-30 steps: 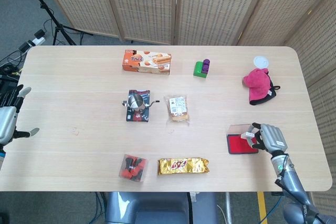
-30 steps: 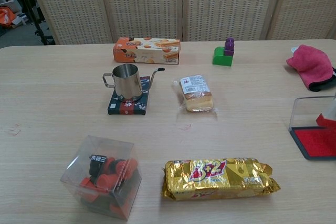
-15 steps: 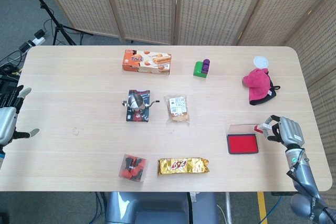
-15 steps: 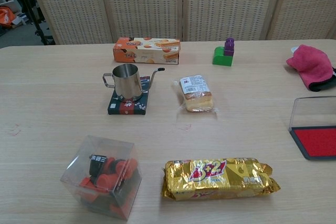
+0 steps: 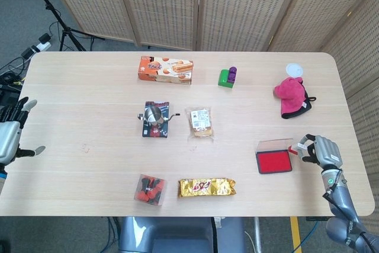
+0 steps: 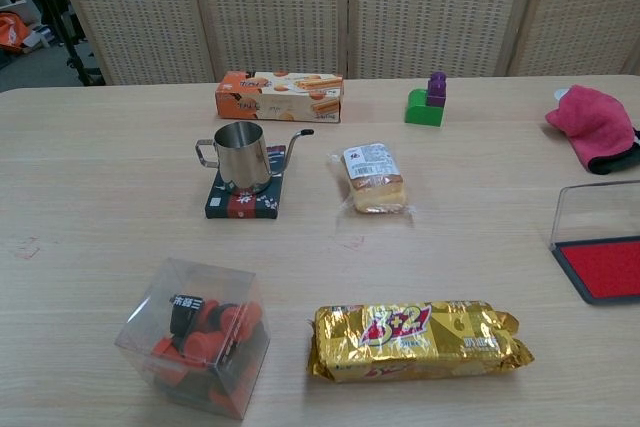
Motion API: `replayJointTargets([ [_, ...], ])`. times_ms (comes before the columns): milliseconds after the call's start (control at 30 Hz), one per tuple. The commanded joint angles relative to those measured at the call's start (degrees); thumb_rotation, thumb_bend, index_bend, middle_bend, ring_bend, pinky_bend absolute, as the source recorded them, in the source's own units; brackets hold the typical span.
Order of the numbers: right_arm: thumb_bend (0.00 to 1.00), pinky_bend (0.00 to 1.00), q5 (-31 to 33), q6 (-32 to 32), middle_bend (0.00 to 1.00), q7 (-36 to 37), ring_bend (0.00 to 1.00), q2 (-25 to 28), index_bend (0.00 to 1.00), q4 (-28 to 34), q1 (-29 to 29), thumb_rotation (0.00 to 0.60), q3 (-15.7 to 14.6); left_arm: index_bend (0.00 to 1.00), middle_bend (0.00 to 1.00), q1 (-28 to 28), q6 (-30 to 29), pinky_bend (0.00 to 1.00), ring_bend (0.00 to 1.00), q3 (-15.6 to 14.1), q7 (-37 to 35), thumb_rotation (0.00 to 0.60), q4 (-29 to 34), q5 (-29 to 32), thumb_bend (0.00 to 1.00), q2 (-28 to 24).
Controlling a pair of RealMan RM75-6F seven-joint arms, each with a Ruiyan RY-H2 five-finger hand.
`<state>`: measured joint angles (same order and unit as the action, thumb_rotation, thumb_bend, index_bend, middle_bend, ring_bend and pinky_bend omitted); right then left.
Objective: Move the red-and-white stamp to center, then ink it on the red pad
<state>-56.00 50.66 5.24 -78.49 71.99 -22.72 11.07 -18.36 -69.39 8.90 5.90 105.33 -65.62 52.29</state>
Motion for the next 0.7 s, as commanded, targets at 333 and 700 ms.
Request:
replayJointTargets([
  [333,0.57,1.00,2.6,-1.8,0.92,-1.0,1.00,-2.6,0.58,-6.2,-0.5,0.600,0.9,0.00,0.00,-0.1,0.1,0.00,0.00,-0.1,0.4,0.600,0.2,0.0,0.09,0.0],
  [700,0.57,1.00,3.8,-3.3,0.92,-1.3,1.00,-3.0,0.58,-8.2,-0.3,0.600,1.4,0.00,0.00,-0.1,0.0,0.00,0.00,-0.2,0.4,0.600,0.4,-0.1,0.09,-0.1],
])
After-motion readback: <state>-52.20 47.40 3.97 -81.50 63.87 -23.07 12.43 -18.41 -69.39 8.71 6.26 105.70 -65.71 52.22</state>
